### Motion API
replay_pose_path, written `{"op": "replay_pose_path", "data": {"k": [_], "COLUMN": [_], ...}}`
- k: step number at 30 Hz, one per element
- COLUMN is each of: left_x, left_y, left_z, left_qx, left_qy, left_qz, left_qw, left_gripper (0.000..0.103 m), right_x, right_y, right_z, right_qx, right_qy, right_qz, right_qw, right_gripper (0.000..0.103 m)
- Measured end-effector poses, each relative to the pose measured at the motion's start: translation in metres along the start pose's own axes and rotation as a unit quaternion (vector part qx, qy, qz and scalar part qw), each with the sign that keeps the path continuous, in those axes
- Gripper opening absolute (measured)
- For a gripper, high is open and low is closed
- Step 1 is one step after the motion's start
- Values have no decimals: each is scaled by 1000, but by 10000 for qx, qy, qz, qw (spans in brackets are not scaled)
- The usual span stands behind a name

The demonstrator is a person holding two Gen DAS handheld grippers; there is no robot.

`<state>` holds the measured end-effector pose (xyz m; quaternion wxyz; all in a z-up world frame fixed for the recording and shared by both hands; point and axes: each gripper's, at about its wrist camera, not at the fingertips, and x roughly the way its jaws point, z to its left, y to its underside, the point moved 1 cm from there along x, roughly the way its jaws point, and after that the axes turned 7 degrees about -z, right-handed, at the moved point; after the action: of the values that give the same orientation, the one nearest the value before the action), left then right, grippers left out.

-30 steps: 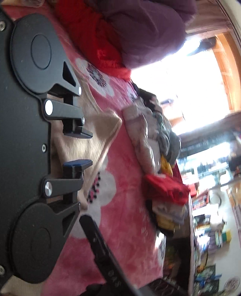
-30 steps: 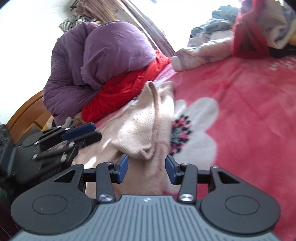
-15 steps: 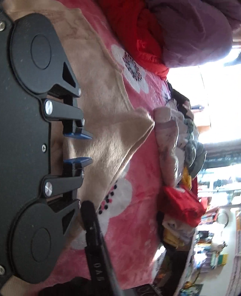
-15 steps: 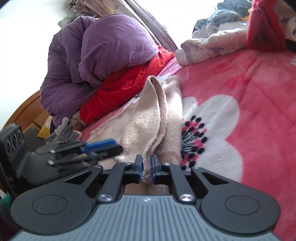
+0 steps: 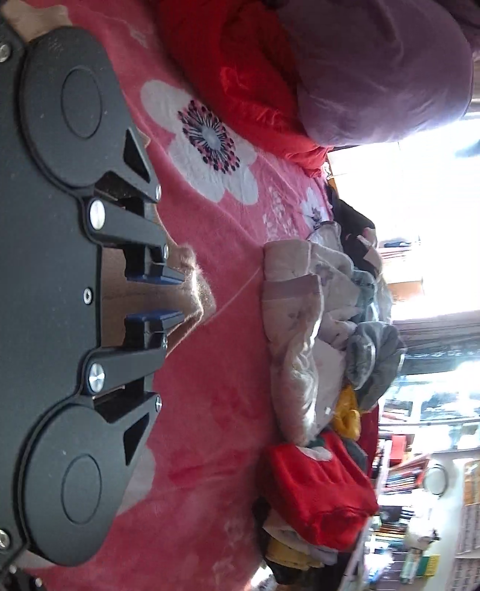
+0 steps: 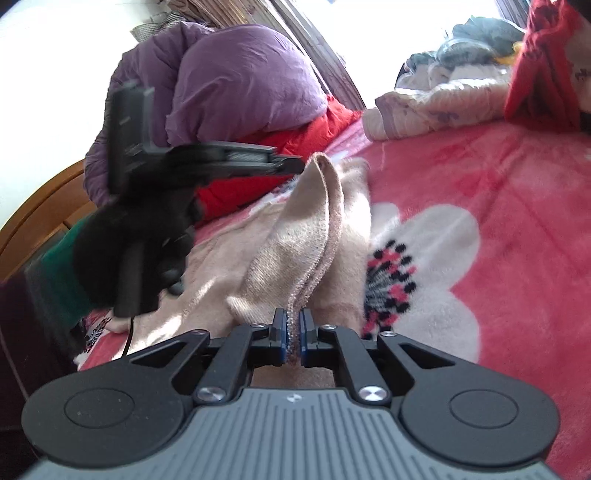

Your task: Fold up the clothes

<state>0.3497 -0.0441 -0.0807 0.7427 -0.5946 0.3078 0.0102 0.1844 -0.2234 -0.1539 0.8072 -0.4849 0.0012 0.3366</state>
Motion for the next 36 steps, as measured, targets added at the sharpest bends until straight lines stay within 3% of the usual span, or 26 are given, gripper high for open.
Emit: {"op": "replay_pose_path", "data": {"k": [2,3,6,9,11,13,14,16,21,25,28,30,33,36], "left_x": [35,45,38,22,28,50,60,60,-1,-67,-109,-120,-104,-111], "left_y": [9,16,13,-1,-4,6,11,7,-7,24,58,76,101,93], "left_z": [0,-1,6,24,26,21,14,11,15,2,-13,-24,-39,-30], "left_qx": [153,321,134,-410,-408,-101,130,144,-254,-388,-632,-673,-562,-796], "left_qy": [-21,-77,11,143,-2,-172,-254,-344,-321,-225,23,145,225,311], "left_qz": [609,716,673,351,420,838,889,901,237,105,64,81,334,138], "left_qw": [9980,9969,9976,9984,9983,9963,9956,9952,9989,9989,9980,9976,9976,9962], "left_gripper": [14,14,14,14,14,14,14,14,14,14,14,14,14,14], "right_x": [3,5,6,5,4,6,7,8,3,-5,-19,-27,-25,-17], "right_y": [3,4,5,7,8,8,8,8,6,3,-5,-8,-9,-8], "right_z": [-2,-3,-3,-2,-2,0,0,1,6,7,1,-1,5,13], "right_qx": [42,56,64,65,53,-3,-32,-108,-173,-193,217,317,-75,-448], "right_qy": [26,41,58,56,56,81,94,137,180,208,183,176,106,-73], "right_qz": [126,189,217,212,212,217,219,245,186,84,-226,-410,-491,-528], "right_qw": [9999,9998,9997,9997,9997,9997,9997,9995,9995,9996,9993,9985,9987,9976], "right_gripper": [8,8,8,8,8,8,8,8,12,13,13,13,13,13]}}
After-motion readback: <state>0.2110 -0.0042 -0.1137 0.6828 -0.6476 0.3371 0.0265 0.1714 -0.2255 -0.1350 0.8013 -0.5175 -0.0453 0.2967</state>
